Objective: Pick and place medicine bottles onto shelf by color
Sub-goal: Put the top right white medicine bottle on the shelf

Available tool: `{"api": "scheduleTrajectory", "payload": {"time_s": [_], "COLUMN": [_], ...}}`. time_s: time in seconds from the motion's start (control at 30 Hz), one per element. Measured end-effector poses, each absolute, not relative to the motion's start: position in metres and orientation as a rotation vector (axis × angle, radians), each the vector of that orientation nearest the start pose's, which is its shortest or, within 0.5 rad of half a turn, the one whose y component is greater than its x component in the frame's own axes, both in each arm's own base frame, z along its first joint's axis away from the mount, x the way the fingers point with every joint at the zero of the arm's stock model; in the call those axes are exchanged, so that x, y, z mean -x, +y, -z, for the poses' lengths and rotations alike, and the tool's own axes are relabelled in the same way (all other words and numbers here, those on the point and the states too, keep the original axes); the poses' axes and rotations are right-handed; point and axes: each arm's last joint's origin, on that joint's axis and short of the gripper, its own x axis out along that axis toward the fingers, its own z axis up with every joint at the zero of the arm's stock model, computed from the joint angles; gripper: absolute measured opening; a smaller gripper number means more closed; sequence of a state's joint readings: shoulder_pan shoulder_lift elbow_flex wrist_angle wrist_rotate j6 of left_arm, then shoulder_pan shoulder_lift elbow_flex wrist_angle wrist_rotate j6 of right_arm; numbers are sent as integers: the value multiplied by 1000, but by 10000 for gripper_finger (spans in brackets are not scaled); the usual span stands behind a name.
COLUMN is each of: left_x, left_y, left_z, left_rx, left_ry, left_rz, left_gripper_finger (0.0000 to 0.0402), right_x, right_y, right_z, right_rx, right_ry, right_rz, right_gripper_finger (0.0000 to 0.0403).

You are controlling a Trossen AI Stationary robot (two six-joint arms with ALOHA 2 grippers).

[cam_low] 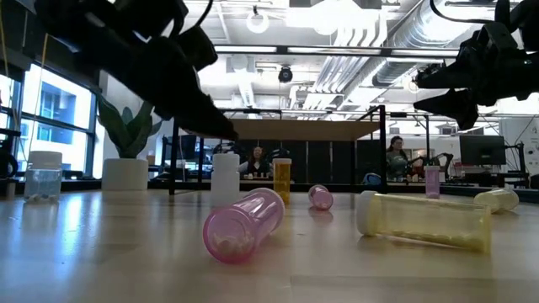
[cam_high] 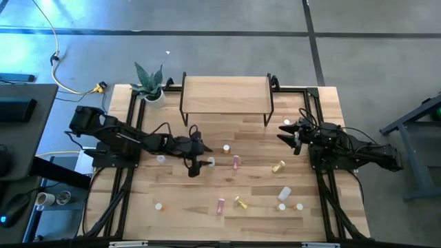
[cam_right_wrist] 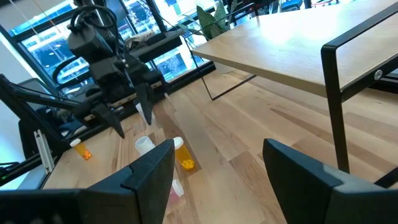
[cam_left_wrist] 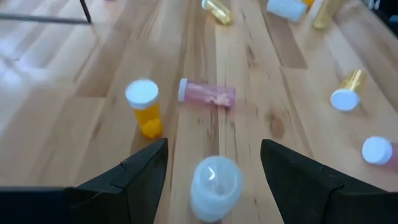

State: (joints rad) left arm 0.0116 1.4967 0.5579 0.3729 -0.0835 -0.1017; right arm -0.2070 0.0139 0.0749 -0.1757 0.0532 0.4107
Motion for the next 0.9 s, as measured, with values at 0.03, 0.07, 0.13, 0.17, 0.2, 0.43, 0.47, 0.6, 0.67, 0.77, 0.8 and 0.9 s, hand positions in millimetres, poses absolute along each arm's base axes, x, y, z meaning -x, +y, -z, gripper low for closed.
{"api": "scheduleTrajectory", "payload": {"time_s": [0.03,0.07,0.13,0.17,0.2,0.43,0.47,0.6,0.67,0.77,0.8,0.9], "left_x": [-275,-276,-277,-277,-277,-279,-280,-282,-283,-283,-283,-283], "left_y": [6,5,5,5,4,4,4,4,4,4,4,4], "left_z": [-151,-148,-144,-142,-140,-130,-130,-126,-125,-123,-123,-123], "left_rx": [78,78,80,79,78,99,99,104,120,123,123,123], "left_ry": [570,579,596,603,610,638,628,626,625,632,632,632], "left_rz": [-122,-122,-121,-120,-118,-130,-129,-130,-135,-137,-137,-138], "left_gripper_finger": [247,247,247,247,247,247,247,247,247,247,245,232], "right_x": [-91,-91,-91,-91,-91,-91,-91,-91,-91,-91,-91,-91], "right_y": [-21,-21,-21,-21,-21,-21,-21,-21,-21,-21,-21,-21], "right_z": [-171,-171,-171,-171,-171,-171,-171,-171,-171,-171,-171,-171], "right_rx": [-417,-417,-417,-417,-417,-417,-417,-417,-417,-417,-417,-417], "right_ry": [59,60,60,59,59,59,60,59,60,60,59,60], "right_rz": [279,280,280,280,279,280,280,279,279,280,279,280], "right_gripper_finger": [236,236,236,236,236,236,236,236,236,236,236,236]}}
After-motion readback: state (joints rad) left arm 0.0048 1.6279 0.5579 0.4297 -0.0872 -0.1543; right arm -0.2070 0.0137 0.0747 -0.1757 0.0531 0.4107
